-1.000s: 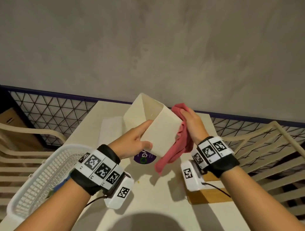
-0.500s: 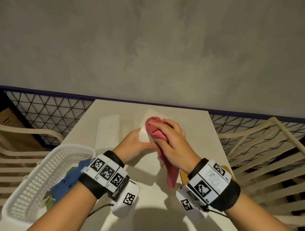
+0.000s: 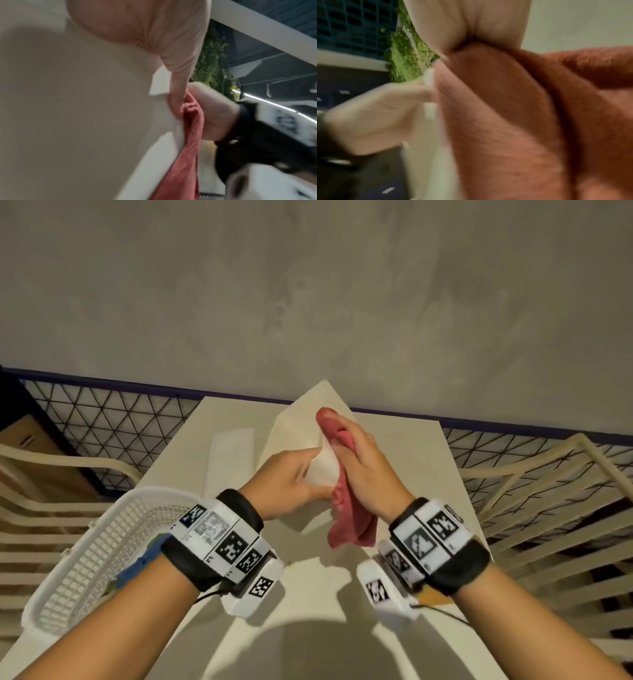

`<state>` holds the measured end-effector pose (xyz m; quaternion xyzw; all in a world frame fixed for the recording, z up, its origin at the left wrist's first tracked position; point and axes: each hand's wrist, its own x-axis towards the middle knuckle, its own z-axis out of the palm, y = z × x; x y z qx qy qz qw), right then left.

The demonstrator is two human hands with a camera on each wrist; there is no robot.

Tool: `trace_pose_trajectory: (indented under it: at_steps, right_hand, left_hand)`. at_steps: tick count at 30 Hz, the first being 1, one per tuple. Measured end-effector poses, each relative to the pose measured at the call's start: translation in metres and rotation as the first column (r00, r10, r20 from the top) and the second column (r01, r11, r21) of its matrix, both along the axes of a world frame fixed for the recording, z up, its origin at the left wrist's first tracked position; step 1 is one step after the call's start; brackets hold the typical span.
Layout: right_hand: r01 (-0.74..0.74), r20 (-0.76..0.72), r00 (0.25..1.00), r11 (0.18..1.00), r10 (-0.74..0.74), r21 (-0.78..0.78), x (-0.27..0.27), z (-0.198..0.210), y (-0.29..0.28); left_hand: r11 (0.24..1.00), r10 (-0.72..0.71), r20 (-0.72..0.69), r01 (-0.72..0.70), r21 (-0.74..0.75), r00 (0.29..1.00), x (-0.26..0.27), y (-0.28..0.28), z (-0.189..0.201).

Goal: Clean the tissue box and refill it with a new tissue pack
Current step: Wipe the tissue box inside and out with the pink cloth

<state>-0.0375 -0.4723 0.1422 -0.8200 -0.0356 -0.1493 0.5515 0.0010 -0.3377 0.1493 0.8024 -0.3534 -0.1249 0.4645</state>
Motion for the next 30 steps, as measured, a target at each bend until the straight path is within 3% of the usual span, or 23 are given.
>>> trace_pose_trajectory:
  at_steps: [4, 7, 9, 11, 13, 18, 22, 25, 28, 30]
  right_hand:
    - [0.200, -0.173, 0.970, 0.963, -0.170, 0.180, 0.024, -0.009, -0.034]
    - [0.355, -0.221, 0.932, 0.850, -0.289, 0.389, 0.020, -0.020, -0.053]
    - [0.381, -0.331, 0.914, 0.775, -0.234, 0.505, 0.016, -0.027, -0.055]
    - [0.333, -0.432, 0.901, 0.686, -0.030, 0.647, 0.011, -0.031, -0.051]
    - [0.292, -0.437, 0.897, 0.651, 0.069, 0.701, 0.006, -0.029, -0.047]
    - [0.287, -0.336, 0.941, 0.578, -0.023, 0.764, 0.003, -0.028, -0.044]
    - [0.307, -0.289, 0.946, 0.683, -0.144, 0.663, -0.007, -0.019, -0.034]
    - [0.284, -0.202, 0.957, 0.809, -0.207, 0.515, -0.012, -0.021, -0.024]
    - [0.285, -0.025, 0.958, 0.946, -0.285, 0.155, -0.013, -0.032, -0.006]
    - [0.367, 0.210, 0.920, 0.916, -0.332, -0.160, -0.015, -0.033, 0.006]
  left_hand:
    - [0.999, -0.043, -0.018, 0.043, -0.023, 0.999, -0.009, -0.002, 0.008]
    - [0.996, -0.030, -0.132, 0.019, -0.088, 0.991, -0.006, -0.002, 0.008]
    - [0.993, -0.052, -0.169, 0.034, -0.109, 0.984, -0.005, -0.003, 0.006]
    - [0.993, -0.045, -0.147, 0.028, -0.111, 0.988, -0.005, -0.008, 0.003]
    - [0.987, 0.011, -0.172, -0.038, -0.157, 0.985, -0.005, -0.011, 0.002]
    - [0.946, 0.021, -0.397, -0.147, -0.290, 0.918, 0.001, -0.014, 0.004]
    - [0.969, -0.003, -0.425, -0.103, -0.227, 0.905, 0.008, -0.012, 0.002]
    - [0.955, 0.043, -0.494, -0.182, -0.236, 0.869, 0.011, -0.010, -0.001]
    - [0.870, 0.160, -0.536, -0.376, -0.320, 0.829, 0.010, -0.015, -0.005]
    - [0.826, 0.171, -0.561, -0.428, -0.367, 0.810, 0.009, -0.019, -0.005]
